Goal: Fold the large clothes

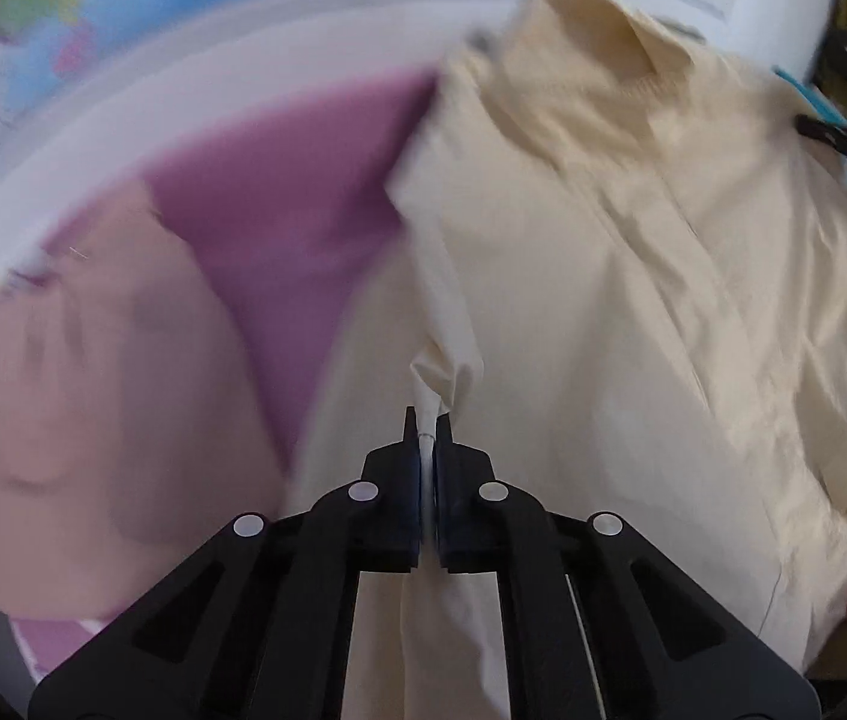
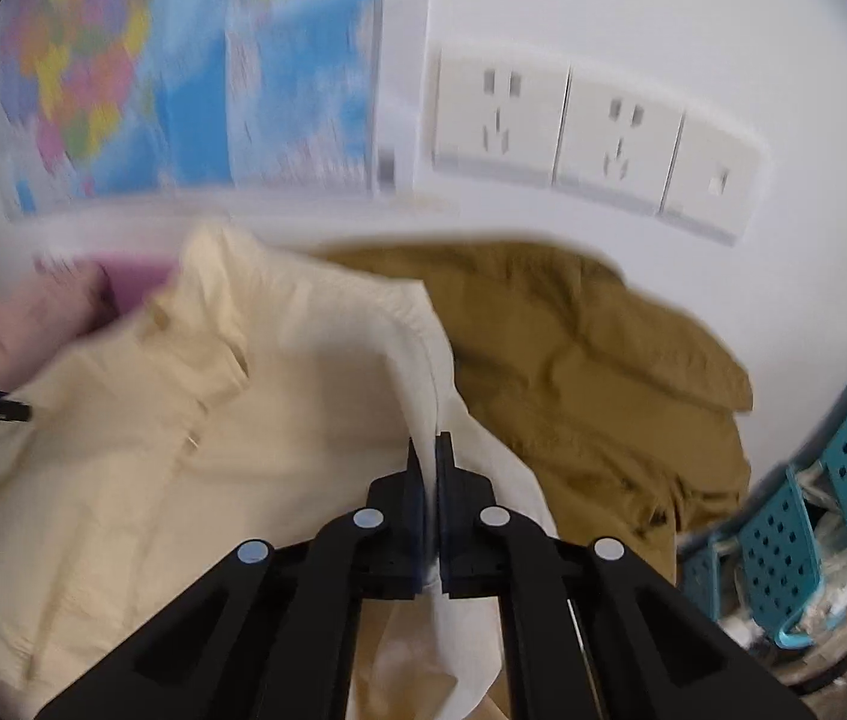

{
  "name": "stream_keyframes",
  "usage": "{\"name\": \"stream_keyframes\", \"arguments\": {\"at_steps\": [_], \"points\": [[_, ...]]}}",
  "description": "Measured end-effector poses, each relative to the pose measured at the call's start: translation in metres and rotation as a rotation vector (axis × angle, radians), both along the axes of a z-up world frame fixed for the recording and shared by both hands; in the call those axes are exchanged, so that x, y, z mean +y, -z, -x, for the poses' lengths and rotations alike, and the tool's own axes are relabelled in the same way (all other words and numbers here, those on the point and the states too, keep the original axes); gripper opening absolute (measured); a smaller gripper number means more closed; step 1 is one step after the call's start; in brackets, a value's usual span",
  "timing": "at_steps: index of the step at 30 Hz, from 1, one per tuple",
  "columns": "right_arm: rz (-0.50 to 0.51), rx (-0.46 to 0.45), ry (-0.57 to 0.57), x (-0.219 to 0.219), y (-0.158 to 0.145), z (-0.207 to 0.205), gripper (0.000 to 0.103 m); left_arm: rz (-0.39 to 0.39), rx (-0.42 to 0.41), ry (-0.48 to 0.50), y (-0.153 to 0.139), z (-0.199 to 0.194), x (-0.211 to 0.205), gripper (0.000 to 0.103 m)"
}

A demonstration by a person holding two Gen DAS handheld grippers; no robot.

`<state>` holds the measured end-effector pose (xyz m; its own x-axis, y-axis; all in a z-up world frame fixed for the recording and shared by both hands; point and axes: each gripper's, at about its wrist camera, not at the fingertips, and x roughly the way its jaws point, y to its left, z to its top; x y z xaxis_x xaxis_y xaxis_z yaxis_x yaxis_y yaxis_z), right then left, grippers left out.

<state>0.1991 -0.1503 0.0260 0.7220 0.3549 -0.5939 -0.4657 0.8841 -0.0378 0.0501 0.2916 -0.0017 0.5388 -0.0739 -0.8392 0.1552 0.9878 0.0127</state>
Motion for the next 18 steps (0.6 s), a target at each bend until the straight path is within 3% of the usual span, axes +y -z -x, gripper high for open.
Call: {"name": "stream_keyframes", "arguments": {"at_steps": [4,6,9,11,12,13,14,15,17,18], "points": [[-0.009,-0.043,0.078,-0.008,-0.007,-0.014,0.003,0.088,-0.096,-0.087,-0.034,0.008,0.028,0.003],[-0.028,0.003,0.107,-0.01,0.007,-0.033,0.003,0.132,-0.12,-0.094,-0.04,0.013,0.034,0.003],[-0.035,0.086,0.149,-0.01,0.041,-0.061,0.003,0.192,-0.117,-0.091,-0.035,0.017,0.032,0.004],[-0.052,0.097,0.152,-0.009,0.05,-0.066,0.003,0.159,-0.098,-0.091,-0.027,0.013,0.023,0.009],[-0.056,0.098,0.155,-0.008,0.052,-0.066,0.003,0.175,-0.071,-0.055,-0.02,0.011,0.021,0.04],[-0.05,0.095,0.154,-0.006,0.053,-0.066,0.003,0.172,-0.049,-0.039,-0.013,0.003,0.014,0.083],[-0.046,0.09,0.153,-0.005,0.052,-0.065,0.003,0.132,-0.036,-0.057,-0.009,0.0,0.011,0.092],[-0.05,0.086,0.148,-0.005,0.049,-0.064,0.003,0.089,-0.022,-0.066,-0.003,-0.005,0.008,0.086],[-0.053,0.076,0.139,-0.007,0.043,-0.06,0.003,0.062,0.031,-0.019,0.011,-0.014,-0.003,0.062],[-0.058,0.067,0.132,-0.008,0.038,-0.058,0.003,0.052,0.047,-0.011,0.017,-0.017,-0.008,0.023]]}}
